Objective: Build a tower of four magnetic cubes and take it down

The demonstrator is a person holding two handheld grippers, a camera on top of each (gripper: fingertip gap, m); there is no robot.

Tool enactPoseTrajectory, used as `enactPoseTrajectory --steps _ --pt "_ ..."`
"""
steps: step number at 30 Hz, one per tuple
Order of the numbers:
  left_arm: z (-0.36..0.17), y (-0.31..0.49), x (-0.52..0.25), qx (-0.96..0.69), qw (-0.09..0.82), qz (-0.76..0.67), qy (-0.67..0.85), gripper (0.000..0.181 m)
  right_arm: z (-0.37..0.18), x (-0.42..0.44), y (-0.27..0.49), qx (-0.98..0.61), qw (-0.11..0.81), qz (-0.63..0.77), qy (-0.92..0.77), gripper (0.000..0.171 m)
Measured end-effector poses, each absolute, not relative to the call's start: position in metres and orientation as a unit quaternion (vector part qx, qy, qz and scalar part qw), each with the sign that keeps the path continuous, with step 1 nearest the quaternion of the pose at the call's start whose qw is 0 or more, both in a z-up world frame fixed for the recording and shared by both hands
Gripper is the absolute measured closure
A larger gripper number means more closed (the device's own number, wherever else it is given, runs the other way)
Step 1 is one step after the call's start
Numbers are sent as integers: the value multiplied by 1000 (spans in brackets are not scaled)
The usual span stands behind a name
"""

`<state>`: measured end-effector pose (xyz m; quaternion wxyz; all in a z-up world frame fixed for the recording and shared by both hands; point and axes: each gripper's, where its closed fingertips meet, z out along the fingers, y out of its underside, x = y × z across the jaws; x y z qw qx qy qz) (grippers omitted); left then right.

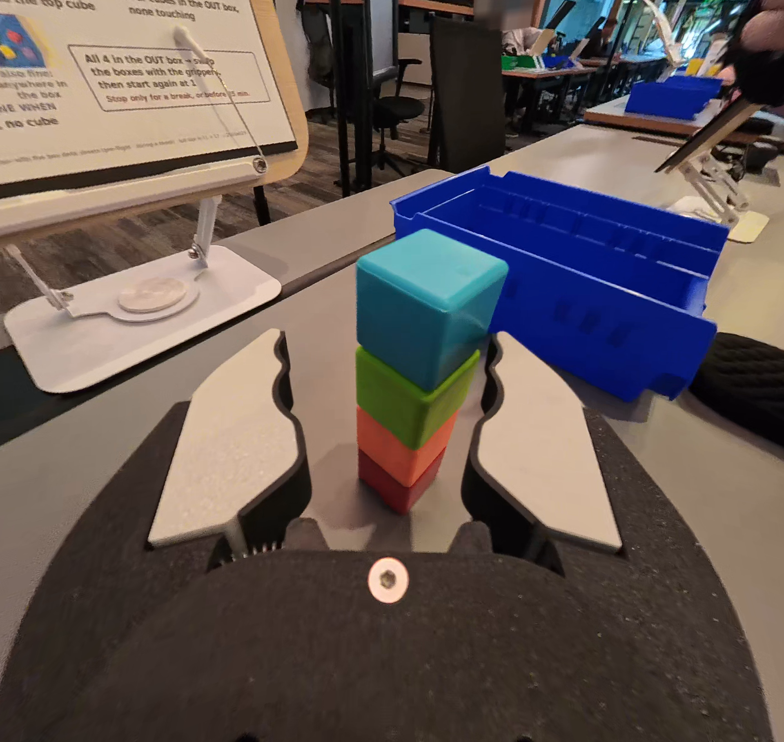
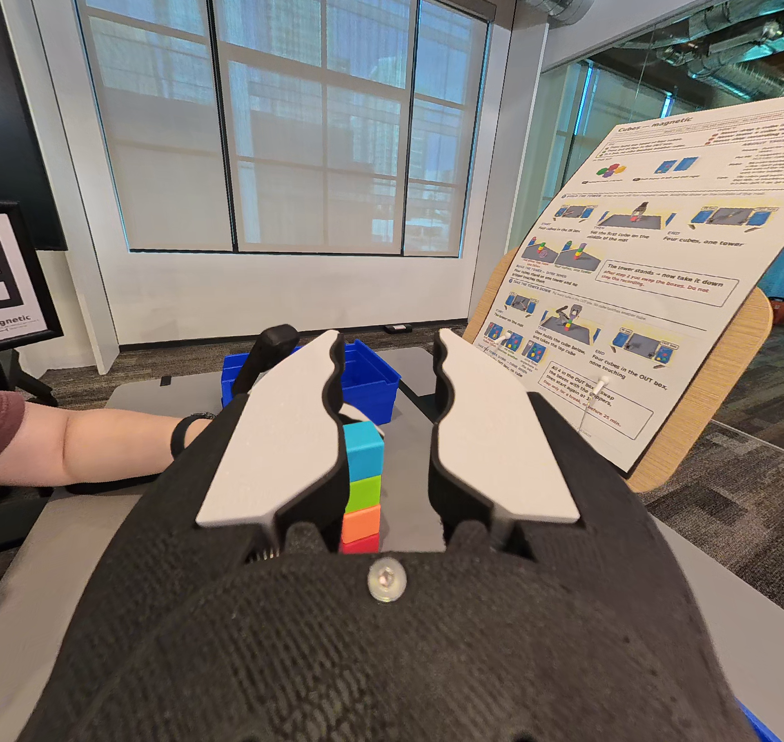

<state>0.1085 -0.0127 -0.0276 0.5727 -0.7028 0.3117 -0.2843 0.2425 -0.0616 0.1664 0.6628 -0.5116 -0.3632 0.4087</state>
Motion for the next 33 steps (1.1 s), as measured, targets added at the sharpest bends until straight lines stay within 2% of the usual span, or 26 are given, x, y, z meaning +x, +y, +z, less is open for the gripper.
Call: enactPoseTrajectory --steps 4,7,12,20,27,33 --pt "-33 -27 127 -700 546 -311 340 85 167 245 -61 -512 663 409 -362 130" --pt "-35 -22 126 -693 564 -299 336 84 167 247 -61 -511 664 410 -361 131" --pt "-39 -17 119 -673 590 -289 341 94 168 250 -61 -510 665 411 -358 131" --pt "-49 -21 126 -675 590 -291 336 97 156 238 -49 -543 651 400 -348 129" --pt "-55 -20 127 -672 598 -292 324 103 123 197 -32 -595 620 370 -353 119" --pt "-57 -17 126 -668 602 -299 319 107 64 141 -29 -628 546 365 -417 106"
